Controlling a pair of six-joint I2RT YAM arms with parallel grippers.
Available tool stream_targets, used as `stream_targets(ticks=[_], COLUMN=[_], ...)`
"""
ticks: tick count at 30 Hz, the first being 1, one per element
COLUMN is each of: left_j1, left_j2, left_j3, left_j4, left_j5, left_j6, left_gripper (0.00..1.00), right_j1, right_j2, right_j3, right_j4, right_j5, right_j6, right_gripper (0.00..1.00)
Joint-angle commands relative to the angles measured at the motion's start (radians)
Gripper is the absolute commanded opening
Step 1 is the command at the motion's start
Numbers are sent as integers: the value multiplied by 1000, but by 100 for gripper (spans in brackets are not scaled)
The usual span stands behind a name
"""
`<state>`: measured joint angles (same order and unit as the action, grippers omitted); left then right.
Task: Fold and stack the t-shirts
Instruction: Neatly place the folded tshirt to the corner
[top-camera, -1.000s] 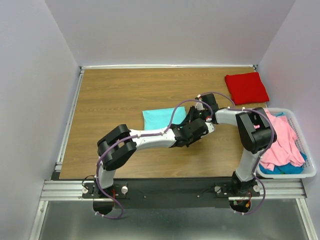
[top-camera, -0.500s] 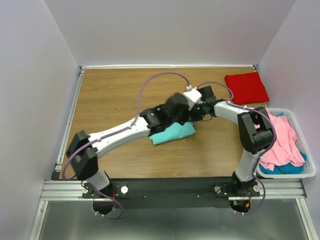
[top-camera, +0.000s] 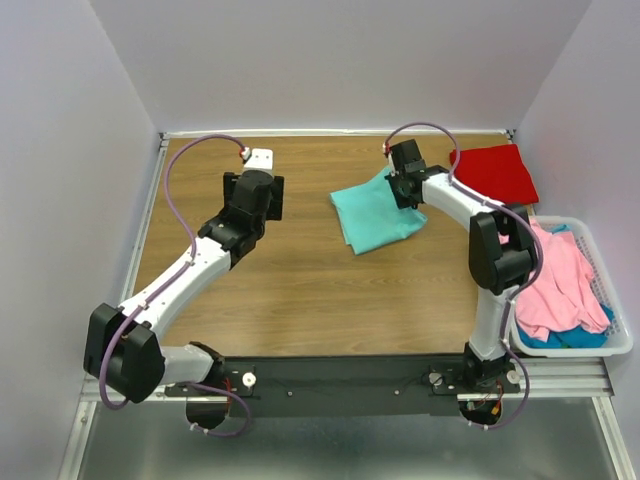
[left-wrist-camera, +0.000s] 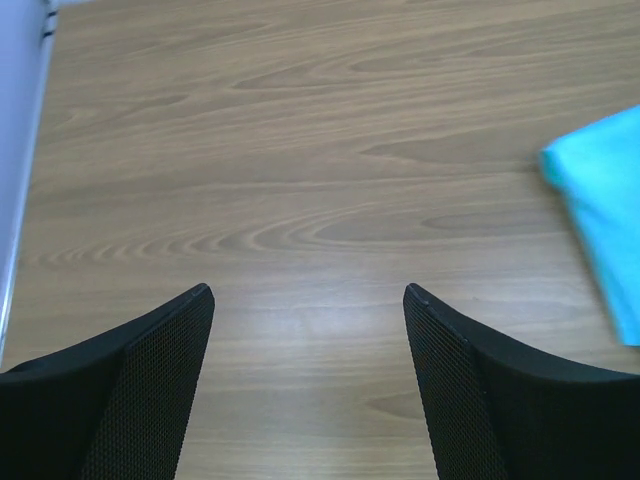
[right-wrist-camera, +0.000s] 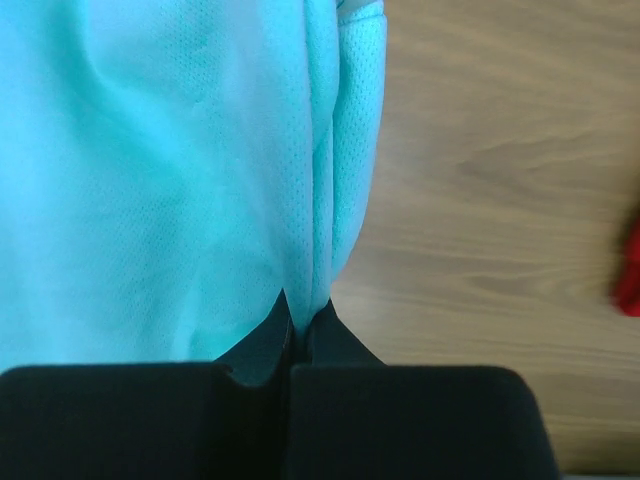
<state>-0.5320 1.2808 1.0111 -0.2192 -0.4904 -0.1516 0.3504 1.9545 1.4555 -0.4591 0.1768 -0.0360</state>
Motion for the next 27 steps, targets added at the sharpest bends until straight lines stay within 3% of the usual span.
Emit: stream_targets(ticks=[1, 3, 16, 27], left_j1=[73, 95, 152, 150], left_j2=[-41, -34, -12, -24], left_j3=[-9, -5, -2, -8], left_j4=[60, 54, 53, 64], left_j5=[-94, -112, -123, -129], left_j6=[-84, -94, -128, -124], left_gripper=[84, 84, 84, 84], right_j1=[-16, -27, -131, -212], right_j2=[76, 118, 251, 258], right_j3=[91, 144, 319, 439], right_j4=[-38, -38, 83, 154], right_j5=[354, 461, 742, 780], right_j6=[-207, -255, -389, -450], right_gripper=[1, 1, 1, 1])
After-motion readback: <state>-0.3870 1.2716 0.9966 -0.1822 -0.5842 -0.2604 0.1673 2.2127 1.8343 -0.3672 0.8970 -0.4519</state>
